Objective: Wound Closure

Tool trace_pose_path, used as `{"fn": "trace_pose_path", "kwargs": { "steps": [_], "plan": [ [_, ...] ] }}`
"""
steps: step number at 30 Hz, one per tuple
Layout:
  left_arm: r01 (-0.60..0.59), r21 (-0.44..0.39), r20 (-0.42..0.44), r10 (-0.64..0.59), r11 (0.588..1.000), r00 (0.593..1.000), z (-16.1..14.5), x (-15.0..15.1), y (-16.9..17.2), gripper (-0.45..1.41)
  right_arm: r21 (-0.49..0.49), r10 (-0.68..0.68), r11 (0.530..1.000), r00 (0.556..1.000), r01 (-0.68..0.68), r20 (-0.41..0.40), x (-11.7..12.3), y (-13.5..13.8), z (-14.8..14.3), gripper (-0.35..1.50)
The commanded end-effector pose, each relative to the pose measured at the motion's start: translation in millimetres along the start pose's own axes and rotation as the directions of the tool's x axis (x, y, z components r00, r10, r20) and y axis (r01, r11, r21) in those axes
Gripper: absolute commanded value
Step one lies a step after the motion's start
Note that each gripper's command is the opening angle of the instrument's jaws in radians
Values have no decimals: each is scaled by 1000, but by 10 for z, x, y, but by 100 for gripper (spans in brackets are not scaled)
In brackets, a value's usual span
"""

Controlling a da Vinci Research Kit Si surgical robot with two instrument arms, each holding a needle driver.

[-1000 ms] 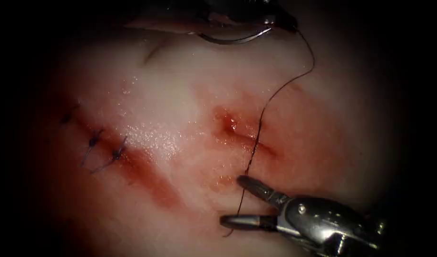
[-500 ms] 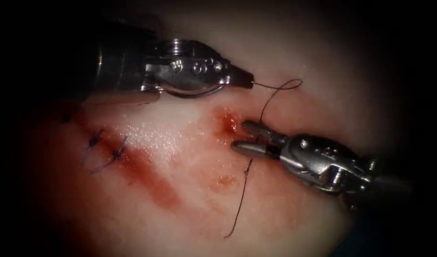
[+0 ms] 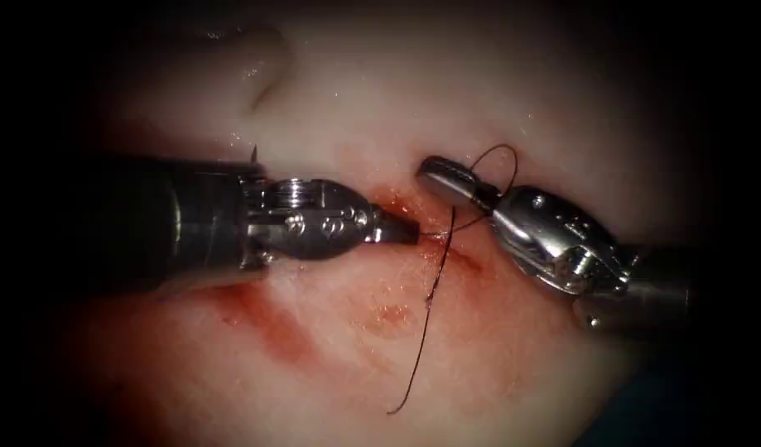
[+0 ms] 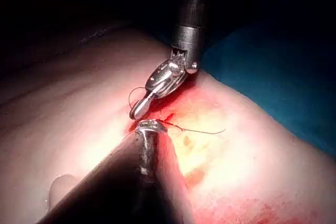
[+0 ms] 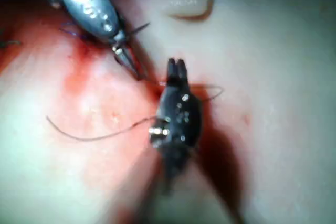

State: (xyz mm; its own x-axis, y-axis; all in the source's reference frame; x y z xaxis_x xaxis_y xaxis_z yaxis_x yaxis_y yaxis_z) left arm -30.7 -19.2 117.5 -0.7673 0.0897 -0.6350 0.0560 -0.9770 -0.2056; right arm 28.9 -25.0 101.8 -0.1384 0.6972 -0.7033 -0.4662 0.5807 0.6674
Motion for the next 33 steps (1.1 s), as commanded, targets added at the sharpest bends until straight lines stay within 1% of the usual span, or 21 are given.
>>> {"fn": "trace_pose_path", "kwargs": {
  "steps": [1, 4, 6, 7, 8, 9, 10, 12, 13, 14, 16, 17, 19, 23, 25, 27, 28, 30, 31, 32, 33],
  "plan": [
    [-1, -4, 2, 1, 1000, 1000, 10, -1, 1, -45, 36, 2, 999, 1000, -2, 6, -1, -2, 7, -8],
    [1, -12, 5, -1, 1000, 1000, 18, -7, 6, -45, 148, 17, 989, 1000, -17, 4, 2, -4, 9, -15],
    [5, -13, 7, -5, 1000, 1000, 20, -8, 6, -45, 174, 16, 985, 1000, -18, 11, 2, -6, 10, -15],
    [1, -14, 10, -1, 1000, 1000, 22, -11, 5, -45, 252, 13, 968, 999, -21, 33, 1, -10, 9, -18],
    [1, -14, 10, -1, 1000, 1000, 22, -11, 5, -45, 252, 13, 968, 999, -21, 33, 1, -10, 9, -18],
    [-1, -14, 9, 1, 1000, 1000, 22, -12, 5, -45, 293, 12, 956, 999, -24, 44, 2, -12, 8, -20],
    [-2, -19, 10, 2, 1000, 1000, 23, -14, 4, -45, 374, 9, 927, 998, -33, 65, 3, -16, 5, -21],
    [-3, -22, 11, 4, 1000, 1000, 22, -14, 1, -45, 435, 2, 899, 995, -45, 100, 4, -19, 3, -23],
    [-5, -23, 11, 5, 1000, 1000, 22, -15, -1, -45, 506, -20, 861, 991, -48, 129, 4, -24, 2, -23],
    [-5, -23, 11, 6, 1000, 1000, 23, -15, -2, -45, 532, -29, 845, 991, -46, 132, 3, -26, 1, -23],
    [-1, -25, 10, 1, 1000, 1000, 22, -16, -4, -45, 573, -36, 818, 989, -53, 143, 1, -30, 0, -23],
    [-1, -25, 10, 1, 1000, 1000, 22, -16, -4, -45, 573, -36, 818, 989, -53, 143, 1, -30, 0, -23],
    [-3, -26, 9, 3, 1000, 1000, 22, -17, -6, -45, 622, -50, 781, 987, -58, 155, 0, -35, 0, -23],
    [-3, -26, 9, 3, 1000, 1000, 22, -18, -8, -45, 661, -85, 748, 979, -60, 184, -1, -40, 3, -23],
    [-3, -26, 9, 3, 1000, 1000, 23, -17, -7, -45, 685, -128, 727, 969, -52, 210, -3, -42, 7, -20],
    [-3, -26, 9, 3, 1000, 1000, 23, -16, -4, -45, 735, -220, 677, 942, -41, 255, -3, -43, 13, -20],
    [-3, -28, 11, 4, 1000, 1000, 23, -16, -3, -45, 746, -239, 664, 935, -41, 263, -3, -43, 13, -18],
    [-4, -30, 13, 4, 1000, 1000, 23, -15, 0, -45, 787, -333, 617, 901, -16, 279, -3, -45, 14, 0],
    [-4, -30, 13, 4, 1000, 1000, 23, -14, 1, -45, 801, -377, 599, 880, -8, 291, -4, -47, 14, 15],
    [-4, -30, 13, 4, 1000, 1000, 23, -14, 2, -45, 818, -425, 576, 853, -3, 303, -4, -51, 13, 44],
    [-4, -30, 13, 5, 1000, 1000, 23, -13, 3, -45, 828, -440, 561, 846, -3, 301, -4, -54, 13, 61]
  ]
}}
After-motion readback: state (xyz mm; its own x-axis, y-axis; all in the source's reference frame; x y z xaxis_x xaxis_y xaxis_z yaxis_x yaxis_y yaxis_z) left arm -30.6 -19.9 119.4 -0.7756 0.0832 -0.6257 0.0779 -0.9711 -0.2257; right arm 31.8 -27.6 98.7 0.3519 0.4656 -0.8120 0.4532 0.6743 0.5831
